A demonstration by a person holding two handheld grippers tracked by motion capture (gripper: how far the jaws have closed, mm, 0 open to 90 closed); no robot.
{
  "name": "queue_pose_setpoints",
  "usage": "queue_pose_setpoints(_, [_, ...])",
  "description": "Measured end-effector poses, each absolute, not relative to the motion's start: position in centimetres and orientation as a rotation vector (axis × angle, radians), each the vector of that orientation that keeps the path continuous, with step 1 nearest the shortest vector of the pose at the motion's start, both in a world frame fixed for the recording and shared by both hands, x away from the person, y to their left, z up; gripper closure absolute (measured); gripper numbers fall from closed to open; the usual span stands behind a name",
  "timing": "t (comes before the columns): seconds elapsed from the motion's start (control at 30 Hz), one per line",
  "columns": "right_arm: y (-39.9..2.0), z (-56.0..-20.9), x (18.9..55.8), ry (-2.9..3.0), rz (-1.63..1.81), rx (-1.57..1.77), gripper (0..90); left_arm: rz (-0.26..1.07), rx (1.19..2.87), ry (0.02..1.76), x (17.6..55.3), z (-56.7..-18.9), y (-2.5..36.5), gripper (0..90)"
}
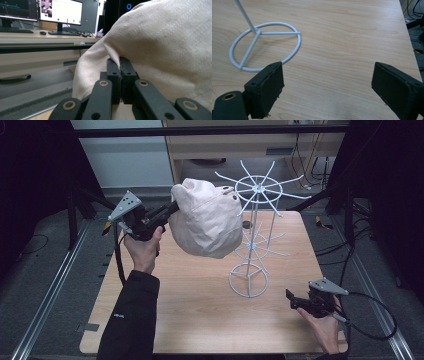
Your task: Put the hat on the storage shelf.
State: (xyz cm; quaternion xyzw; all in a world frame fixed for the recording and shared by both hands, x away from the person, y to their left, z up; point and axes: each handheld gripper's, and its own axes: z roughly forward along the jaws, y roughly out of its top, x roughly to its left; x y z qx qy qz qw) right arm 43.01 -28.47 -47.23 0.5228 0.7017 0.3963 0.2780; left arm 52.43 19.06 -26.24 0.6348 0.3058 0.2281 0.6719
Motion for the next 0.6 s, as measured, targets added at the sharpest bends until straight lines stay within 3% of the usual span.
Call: queue_pose_setpoints(0.6, [-28.3,-47.2,43.0,1.883,1.071,1.373,11.3,0.532,1.468,0.724,52.4,-28.7,18.6,83.9])
